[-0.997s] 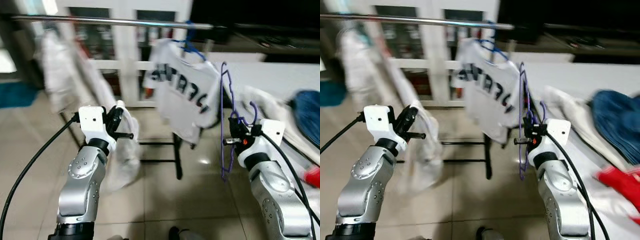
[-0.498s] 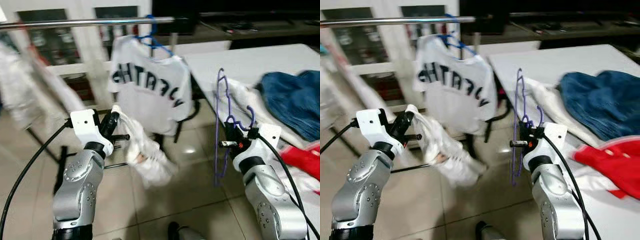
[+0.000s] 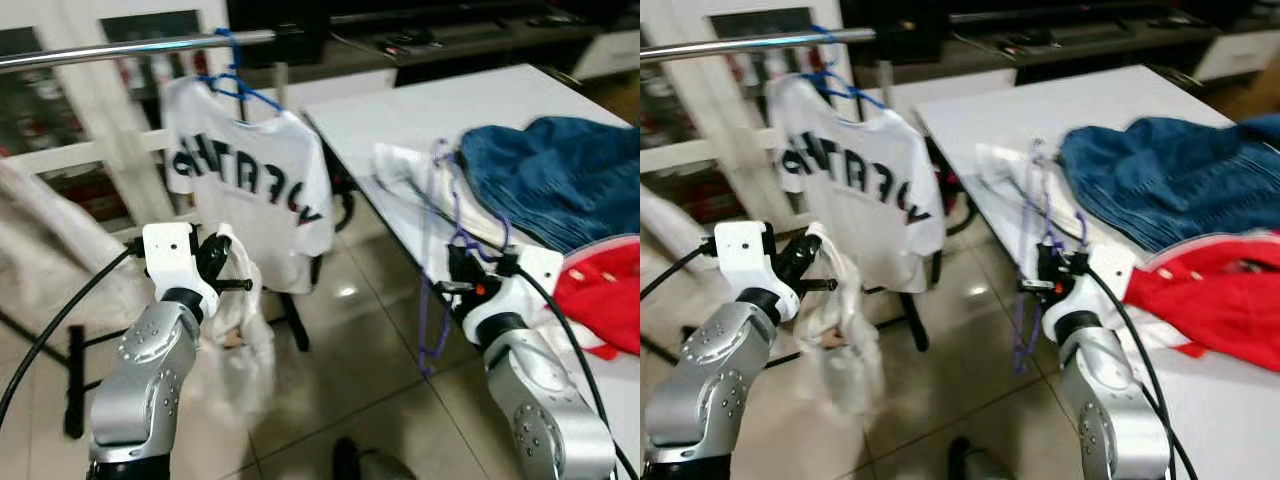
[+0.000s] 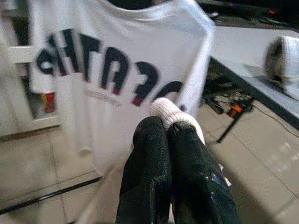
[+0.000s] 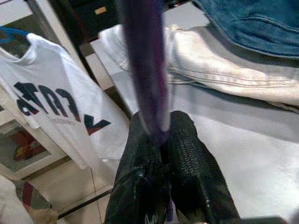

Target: Hang hanger

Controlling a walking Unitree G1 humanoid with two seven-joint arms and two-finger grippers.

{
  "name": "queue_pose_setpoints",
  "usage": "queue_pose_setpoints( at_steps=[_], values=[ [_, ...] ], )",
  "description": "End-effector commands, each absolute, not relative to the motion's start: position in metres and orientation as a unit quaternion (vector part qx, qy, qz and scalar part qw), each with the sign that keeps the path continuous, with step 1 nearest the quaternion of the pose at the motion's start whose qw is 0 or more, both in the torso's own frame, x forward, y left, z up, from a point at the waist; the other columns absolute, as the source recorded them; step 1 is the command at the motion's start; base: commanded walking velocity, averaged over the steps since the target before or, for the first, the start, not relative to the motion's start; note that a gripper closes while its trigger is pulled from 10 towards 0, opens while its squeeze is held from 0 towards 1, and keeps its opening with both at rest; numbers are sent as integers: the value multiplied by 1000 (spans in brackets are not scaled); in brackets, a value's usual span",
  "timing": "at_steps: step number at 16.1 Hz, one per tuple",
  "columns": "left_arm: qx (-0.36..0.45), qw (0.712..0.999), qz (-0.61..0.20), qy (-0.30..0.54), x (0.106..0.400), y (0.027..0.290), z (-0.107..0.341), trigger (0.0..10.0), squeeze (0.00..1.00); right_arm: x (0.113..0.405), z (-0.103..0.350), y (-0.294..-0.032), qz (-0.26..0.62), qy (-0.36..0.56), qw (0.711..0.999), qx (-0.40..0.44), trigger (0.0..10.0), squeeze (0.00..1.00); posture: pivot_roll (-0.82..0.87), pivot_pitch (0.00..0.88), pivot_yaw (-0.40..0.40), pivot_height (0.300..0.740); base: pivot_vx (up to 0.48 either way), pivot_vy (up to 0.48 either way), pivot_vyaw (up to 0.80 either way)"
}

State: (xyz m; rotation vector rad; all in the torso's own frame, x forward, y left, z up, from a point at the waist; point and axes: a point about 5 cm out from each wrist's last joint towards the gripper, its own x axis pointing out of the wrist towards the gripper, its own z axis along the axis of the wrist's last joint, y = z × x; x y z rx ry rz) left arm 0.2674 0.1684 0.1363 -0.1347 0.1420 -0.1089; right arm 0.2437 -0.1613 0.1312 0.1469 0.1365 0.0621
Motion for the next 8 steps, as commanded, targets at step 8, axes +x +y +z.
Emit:
queue_pose_setpoints(
  at_steps=[8],
  values=[
    [9, 992, -117, 51, 269, 152, 142, 10000, 0, 247, 142, -175, -4, 40, 997, 66, 10000, 0, 28, 0, -23, 740, 0, 0, -800]
  ],
)
